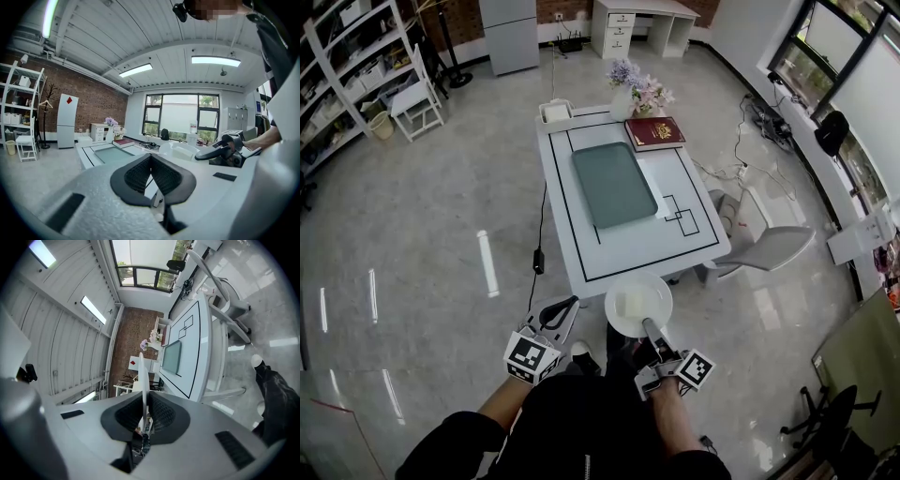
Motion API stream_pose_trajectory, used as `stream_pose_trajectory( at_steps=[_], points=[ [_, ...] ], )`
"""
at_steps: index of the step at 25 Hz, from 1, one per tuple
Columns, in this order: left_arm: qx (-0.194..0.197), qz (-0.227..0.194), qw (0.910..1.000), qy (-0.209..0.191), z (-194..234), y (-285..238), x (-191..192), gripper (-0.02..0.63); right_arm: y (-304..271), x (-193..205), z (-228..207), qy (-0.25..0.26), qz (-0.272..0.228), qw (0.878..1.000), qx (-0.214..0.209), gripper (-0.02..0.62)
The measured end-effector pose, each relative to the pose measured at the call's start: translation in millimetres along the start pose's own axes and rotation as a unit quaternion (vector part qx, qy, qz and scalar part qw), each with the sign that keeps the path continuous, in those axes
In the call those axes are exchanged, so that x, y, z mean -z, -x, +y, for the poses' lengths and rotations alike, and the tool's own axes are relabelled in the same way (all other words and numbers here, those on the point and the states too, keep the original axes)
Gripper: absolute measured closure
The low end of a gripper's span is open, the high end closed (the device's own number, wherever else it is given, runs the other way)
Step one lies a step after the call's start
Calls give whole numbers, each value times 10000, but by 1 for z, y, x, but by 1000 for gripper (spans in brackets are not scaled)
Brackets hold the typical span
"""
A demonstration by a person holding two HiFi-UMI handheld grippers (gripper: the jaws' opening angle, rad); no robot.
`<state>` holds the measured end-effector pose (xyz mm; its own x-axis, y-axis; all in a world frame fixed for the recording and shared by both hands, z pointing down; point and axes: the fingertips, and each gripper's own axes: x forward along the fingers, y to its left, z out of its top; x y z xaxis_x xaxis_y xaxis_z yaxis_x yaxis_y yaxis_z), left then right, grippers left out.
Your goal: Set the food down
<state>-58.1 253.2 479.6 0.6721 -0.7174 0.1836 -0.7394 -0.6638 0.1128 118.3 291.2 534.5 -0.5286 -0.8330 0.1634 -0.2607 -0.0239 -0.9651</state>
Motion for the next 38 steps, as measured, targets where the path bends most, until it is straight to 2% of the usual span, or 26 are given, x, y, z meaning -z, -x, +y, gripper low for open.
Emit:
stream_pose_trajectory(
  at_steps=[23, 38],
  points=[
    [87, 179, 9998, 58, 18, -22, 9, 600, -29, -10, -12, -174, 74, 9998, 107, 569],
    [-132, 164, 9997, 123, 52, -61, 2, 600, -79, -39, -13, -38, 389, 9992, 50, 569]
  ],
)
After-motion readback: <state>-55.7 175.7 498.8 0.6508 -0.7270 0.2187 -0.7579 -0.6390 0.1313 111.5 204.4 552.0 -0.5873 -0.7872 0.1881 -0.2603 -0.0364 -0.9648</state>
